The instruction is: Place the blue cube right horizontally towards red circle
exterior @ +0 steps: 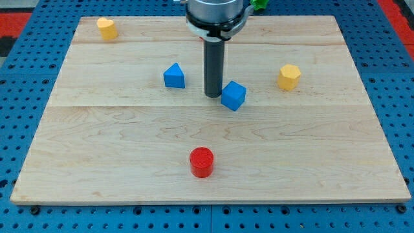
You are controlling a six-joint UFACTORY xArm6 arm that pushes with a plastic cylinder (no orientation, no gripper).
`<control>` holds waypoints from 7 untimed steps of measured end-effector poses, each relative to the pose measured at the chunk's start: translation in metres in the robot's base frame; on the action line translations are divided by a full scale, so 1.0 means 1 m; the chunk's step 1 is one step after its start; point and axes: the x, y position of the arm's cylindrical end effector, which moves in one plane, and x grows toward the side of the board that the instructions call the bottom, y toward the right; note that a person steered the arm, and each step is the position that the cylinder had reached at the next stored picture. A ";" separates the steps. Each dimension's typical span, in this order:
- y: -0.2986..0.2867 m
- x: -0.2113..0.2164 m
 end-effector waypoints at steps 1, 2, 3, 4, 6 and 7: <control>0.016 -0.013; 0.050 -0.028; 0.056 0.007; 0.058 0.020; 0.115 0.055; 0.057 0.050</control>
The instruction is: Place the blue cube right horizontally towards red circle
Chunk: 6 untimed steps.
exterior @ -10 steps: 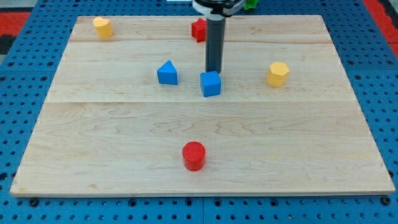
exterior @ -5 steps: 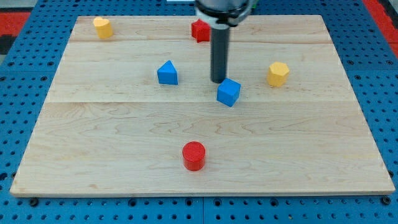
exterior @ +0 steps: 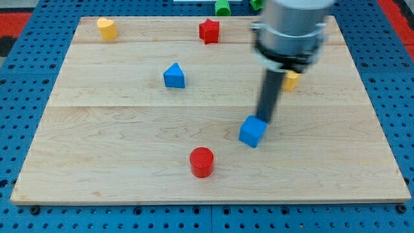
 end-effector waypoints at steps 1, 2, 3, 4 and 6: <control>-0.041 -0.029; -0.050 0.004; -0.026 0.040; 0.034 0.053; 0.067 0.012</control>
